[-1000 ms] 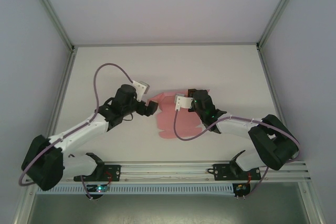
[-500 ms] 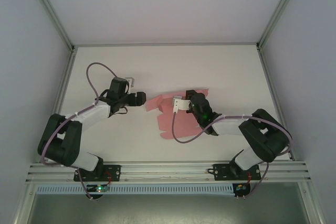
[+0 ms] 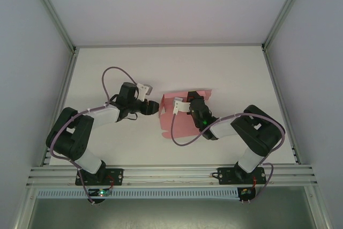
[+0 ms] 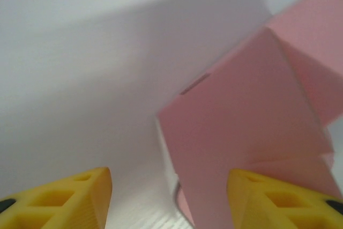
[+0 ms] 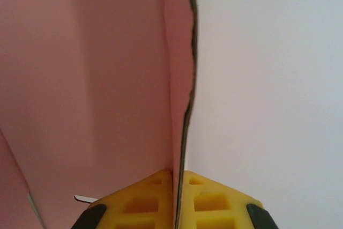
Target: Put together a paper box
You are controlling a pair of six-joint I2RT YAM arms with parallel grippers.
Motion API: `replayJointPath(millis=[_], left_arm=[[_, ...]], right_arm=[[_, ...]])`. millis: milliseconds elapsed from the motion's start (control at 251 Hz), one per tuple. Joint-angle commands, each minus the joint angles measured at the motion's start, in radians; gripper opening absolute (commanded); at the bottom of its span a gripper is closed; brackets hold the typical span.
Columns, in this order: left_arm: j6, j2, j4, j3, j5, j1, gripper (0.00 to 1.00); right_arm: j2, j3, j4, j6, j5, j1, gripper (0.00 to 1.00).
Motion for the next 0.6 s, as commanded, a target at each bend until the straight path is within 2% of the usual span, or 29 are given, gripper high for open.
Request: replayJointPath(millis=[0,231,431,595], left_arm=[[0.072,0.021,0.043,0.005,0.069,-0.062,0.53],[0.06,0.04,0.101,-0.038,-0.007,-0.141,0.5],[0.039,0.04,0.28,-0.104,-0.106,-0.162,0.5],[0.098,0.088,0.371,-0.091,-0.08,-0.175,0.49]], right_arm=[[0.009,0.014,-0.016,0.027,0.034,0.004,0.0],[-0.017,-0.003,-0.06,0.034,0.035,0.007,0.0],[-0.021,-0.008,-0.067,0.044,0.03,0.012,0.0],[-0.002,0.003,-0.096,0.045,0.027,0.015,0.0]])
